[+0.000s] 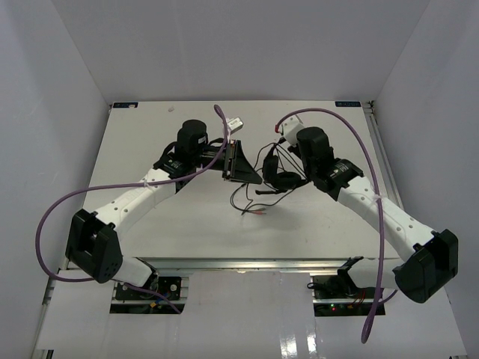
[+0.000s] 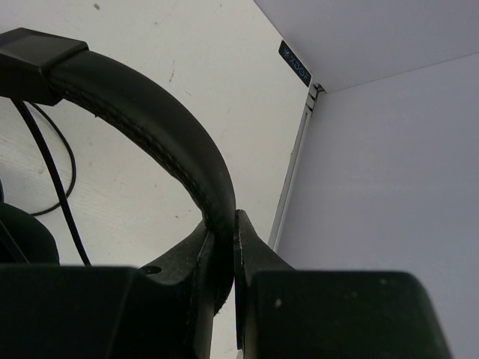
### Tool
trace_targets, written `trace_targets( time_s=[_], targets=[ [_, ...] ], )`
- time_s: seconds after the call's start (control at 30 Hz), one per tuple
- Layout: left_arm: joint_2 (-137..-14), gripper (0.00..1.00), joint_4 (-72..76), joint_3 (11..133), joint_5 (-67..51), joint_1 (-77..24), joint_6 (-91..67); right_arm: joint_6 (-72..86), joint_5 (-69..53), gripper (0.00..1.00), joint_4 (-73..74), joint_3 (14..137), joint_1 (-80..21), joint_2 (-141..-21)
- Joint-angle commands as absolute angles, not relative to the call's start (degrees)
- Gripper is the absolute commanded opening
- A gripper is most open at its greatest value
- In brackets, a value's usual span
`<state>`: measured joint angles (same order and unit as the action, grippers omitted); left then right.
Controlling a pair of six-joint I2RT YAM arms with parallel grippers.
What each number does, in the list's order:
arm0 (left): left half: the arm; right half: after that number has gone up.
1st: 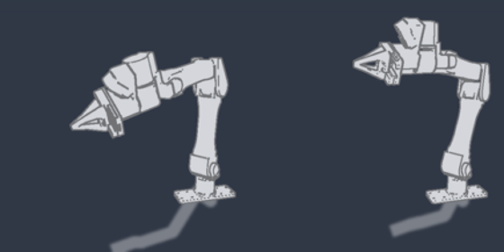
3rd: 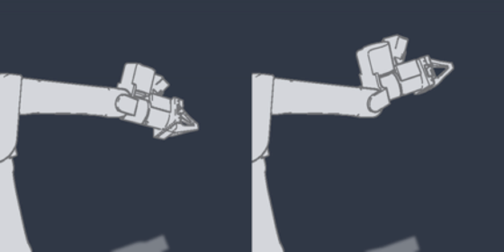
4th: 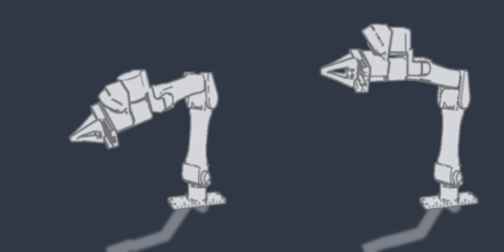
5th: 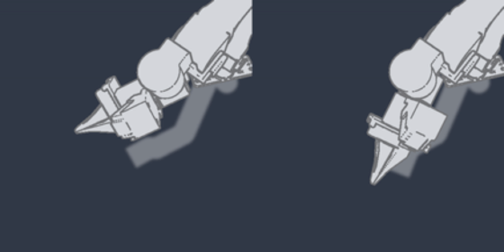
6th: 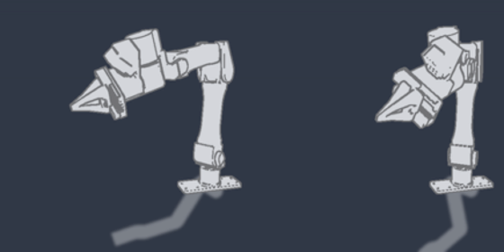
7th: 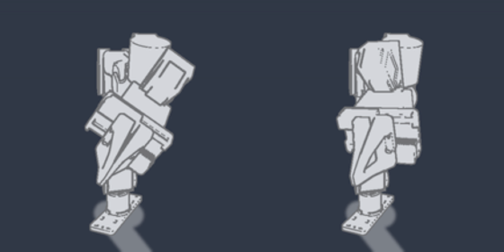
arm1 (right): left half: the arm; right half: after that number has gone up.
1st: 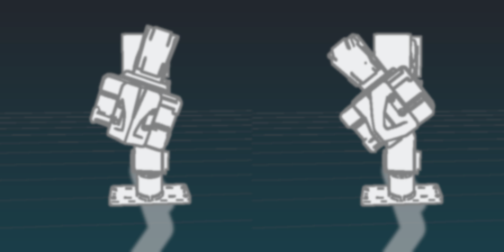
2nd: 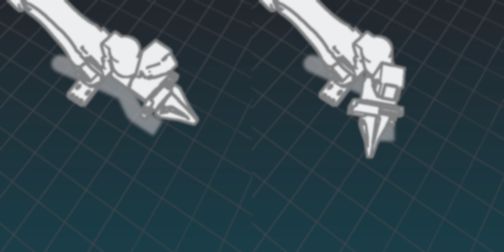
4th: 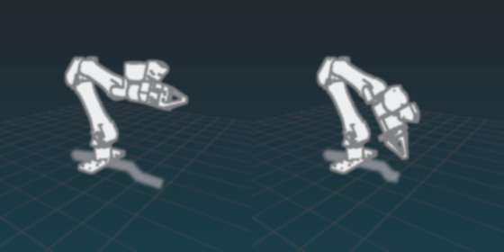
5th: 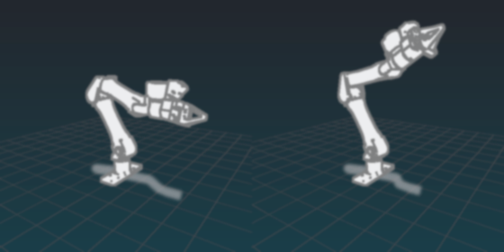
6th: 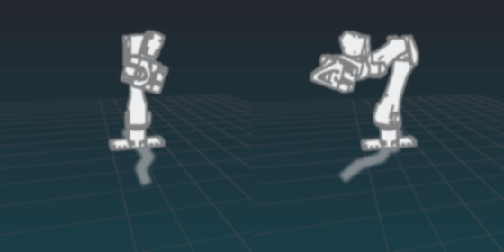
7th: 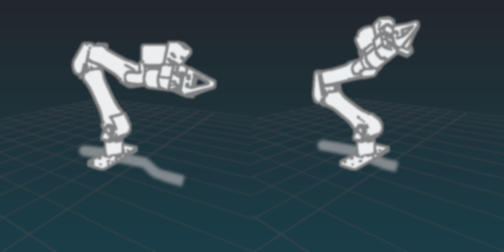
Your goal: Wrap the headphones
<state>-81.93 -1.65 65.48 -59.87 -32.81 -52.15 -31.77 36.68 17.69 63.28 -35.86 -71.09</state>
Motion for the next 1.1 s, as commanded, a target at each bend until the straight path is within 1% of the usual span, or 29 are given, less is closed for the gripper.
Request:
trace_targets(
  time_s=[0.0, 0.2, 0.3, 0.4, 0.47, 0.53, 0.6, 0.63, 0.7, 0.77, 0.9, 1.0, 1.07],
  targets=[
    [-79.5, 0.30, 4.5, 64.8, -60.3, -35.3, -57.1, -27.6, 39.1, 0.08, 12.7, 69.5, -35.8, -73.0],
    [-81.9, 0.29, 10.1, 64.6, -56.5, -42.4, -61.1, -21.8, 35.5, 0.08, 14.8, 74.7, -34.0, -77.0],
    [-83.1, 0.29, 15.2, 62.2, -53.0, -47.4, -62.9, -17.5, 30.7, 0.08, 18.8, 78.1, -31.2, -79.0],
    [-83.2, 0.29, 19.2, 58.6, -48.3, -51.0, -62.1, -10.7, 22.6, 0.08, 22.8, 81.8, -25.8, -80.0],
    [-82.7, 0.29, 20.3, 56.6, -43.5, -52.8, -58.6, -7.8, 15.8, 0.08, 24.7, 83.4, -23.6, -80.2],
    [-82.1, 0.32, 20.7, 55.2, -37.4, -54.9, -53.1, -6.1, 12.2, 0.08, 25.8, 84.2, -22.3, -79.5],
    [-81.5, 0.36, 21.4, 53.8, -28.6, -58.4, -43.9, -4.7, 9.8, 0.08, 26.6, 84.7, -21.6, -78.5],
    [-81.5, 0.36, 22.5, 53.5, -26.4, -60.2, -39.6, -4.0, 8.2, 0.08, 26.9, 84.8, -21.4, -77.9],
    [-82.3, 0.41, 27.9, 51.3, -18.4, -64.2, -34.1, -2.3, 4.9, 0.08, 27.6, 85.3, -20.6, -76.8],
    [-84.6, 0.42, 35.2, 48.1, -12.7, -67.8, -26.6, -0.6, 1.7, 0.08, 28.5, 85.7, -19.7, -76.0],
    [-93.4, 0.42, 49.0, 43.6, -9.3, -70.9, -19.0, 2.3, -5.3, 0.08, 30.4, 87.4, -16.7, -74.5],
    [-99.7, 0.40, 58.4, 39.9, -8.6, -71.6, -15.5, 3.5, -8.8, 0.08, 32.3, 89.8, -15.2, -73.3],
    [-102.6, 0.35, 66.2, 35.8, -6.6, -71.7, -14.1, 3.9, -10.8, 0.08, 33.2, 91.1, -14.0, -72.2]
  ],
)
